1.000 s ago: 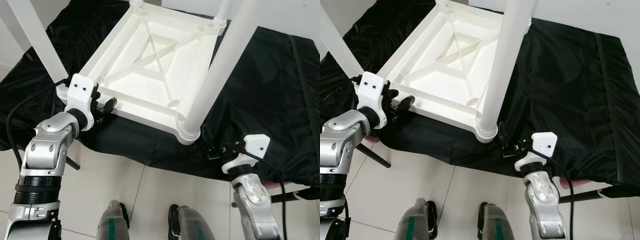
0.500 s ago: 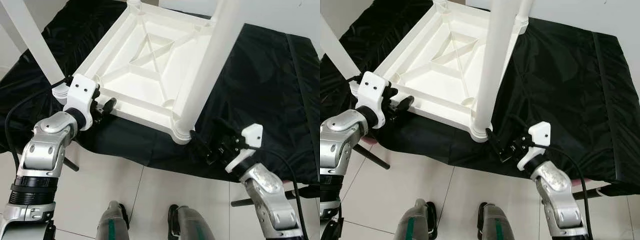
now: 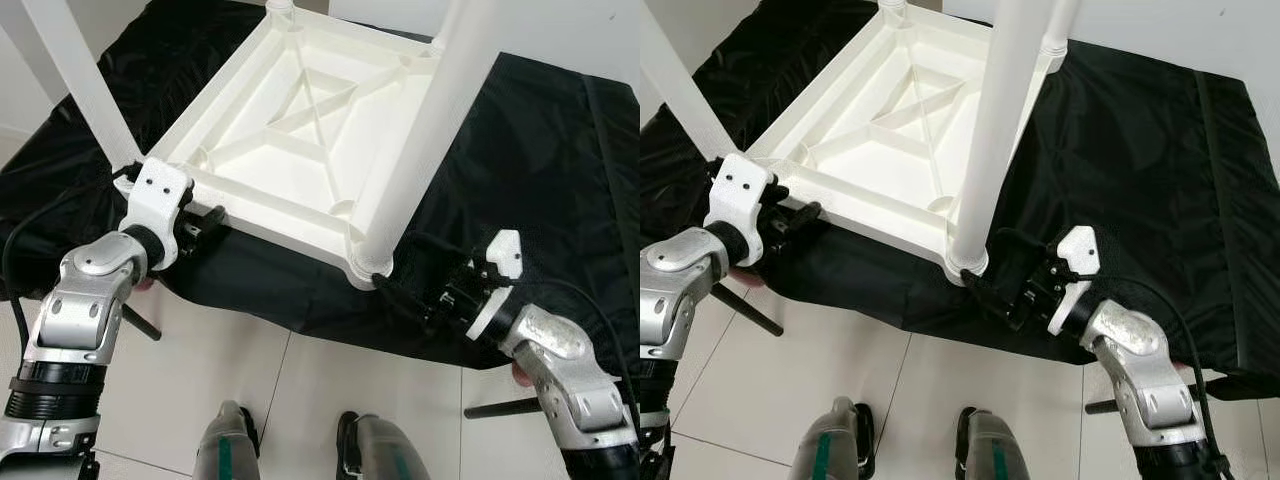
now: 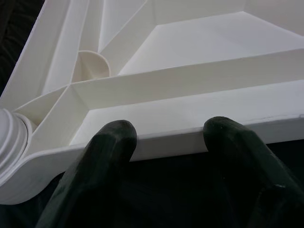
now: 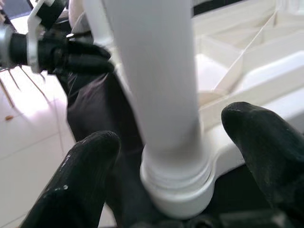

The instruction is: Building children table

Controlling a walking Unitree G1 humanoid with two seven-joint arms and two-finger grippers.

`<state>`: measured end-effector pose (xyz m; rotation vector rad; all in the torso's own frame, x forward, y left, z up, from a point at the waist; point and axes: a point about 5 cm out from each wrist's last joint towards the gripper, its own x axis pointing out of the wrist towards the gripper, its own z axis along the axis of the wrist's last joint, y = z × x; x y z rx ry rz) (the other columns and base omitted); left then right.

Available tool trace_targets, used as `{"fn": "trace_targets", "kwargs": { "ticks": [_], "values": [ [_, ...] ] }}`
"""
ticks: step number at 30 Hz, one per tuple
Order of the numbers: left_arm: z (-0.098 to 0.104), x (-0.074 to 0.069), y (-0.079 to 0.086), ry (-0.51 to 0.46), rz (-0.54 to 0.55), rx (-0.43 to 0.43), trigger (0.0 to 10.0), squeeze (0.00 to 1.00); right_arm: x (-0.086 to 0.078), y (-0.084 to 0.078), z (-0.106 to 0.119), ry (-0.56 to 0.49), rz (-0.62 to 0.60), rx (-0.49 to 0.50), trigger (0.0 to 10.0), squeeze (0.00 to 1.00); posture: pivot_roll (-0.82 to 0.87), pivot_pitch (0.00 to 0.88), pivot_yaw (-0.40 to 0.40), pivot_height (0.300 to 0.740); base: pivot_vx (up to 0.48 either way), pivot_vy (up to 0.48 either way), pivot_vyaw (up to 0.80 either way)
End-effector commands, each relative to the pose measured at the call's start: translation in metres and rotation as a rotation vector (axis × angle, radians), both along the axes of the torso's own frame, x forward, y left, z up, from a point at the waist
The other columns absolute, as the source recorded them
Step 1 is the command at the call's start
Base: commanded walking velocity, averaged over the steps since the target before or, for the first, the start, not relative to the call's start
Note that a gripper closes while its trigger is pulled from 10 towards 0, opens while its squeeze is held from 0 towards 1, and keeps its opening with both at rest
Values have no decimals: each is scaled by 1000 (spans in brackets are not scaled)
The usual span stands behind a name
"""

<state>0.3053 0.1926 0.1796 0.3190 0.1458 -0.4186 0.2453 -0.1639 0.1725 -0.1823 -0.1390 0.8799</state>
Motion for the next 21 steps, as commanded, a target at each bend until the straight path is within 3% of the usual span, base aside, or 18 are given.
{"fn": "trace_targets", "kwargs": {
  "ticks": [1,6,11,19,20,21],
  "values": [
    [-4,-4,-5,17,-69,15,10000,0,7,2,-3,16,-8,29,10000,0,13,105,-30,740,0,0,0],
    [-6,-4,-10,13,-91,33,10000,0,20,11,-1,6,-14,79,10000,0,25,100,-36,740,0,0,0],
    [-7,0,-19,0,-102,23,10000,0,42,20,-3,-10,-140,171,10000,0,33,88,-54,740,0,0,0],
    [-9,3,-24,-4,-104,12,10000,0,47,15,-5,-17,-228,202,10000,0,26,87,-60,740,0,0,0],
    [-9,4,-27,-9,-109,5,10000,0,48,5,-5,-20,-281,208,10000,0,16,93,-68,740,0,0,0],
    [-9,4,-27,-9,-109,5,10000,0,48,5,-5,-20,-281,208,10000,0,16,93,-68,740,0,0,0]
  ]
}}
